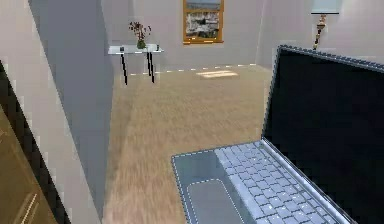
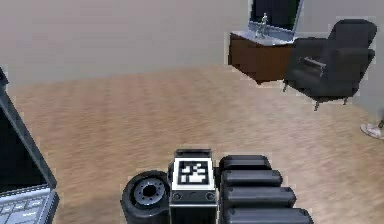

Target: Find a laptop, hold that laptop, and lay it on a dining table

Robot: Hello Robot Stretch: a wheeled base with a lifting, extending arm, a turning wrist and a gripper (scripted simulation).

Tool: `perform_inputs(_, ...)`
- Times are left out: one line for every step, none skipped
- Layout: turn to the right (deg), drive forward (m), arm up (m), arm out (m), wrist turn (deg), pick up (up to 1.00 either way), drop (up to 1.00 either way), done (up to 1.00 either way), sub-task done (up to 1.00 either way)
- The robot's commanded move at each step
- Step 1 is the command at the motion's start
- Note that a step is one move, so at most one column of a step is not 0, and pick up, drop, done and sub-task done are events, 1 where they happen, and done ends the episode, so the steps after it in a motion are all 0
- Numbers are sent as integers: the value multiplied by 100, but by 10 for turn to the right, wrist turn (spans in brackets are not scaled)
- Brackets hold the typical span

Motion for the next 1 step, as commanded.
perform_inputs(0,100,0,0,0,0,0,0,0)
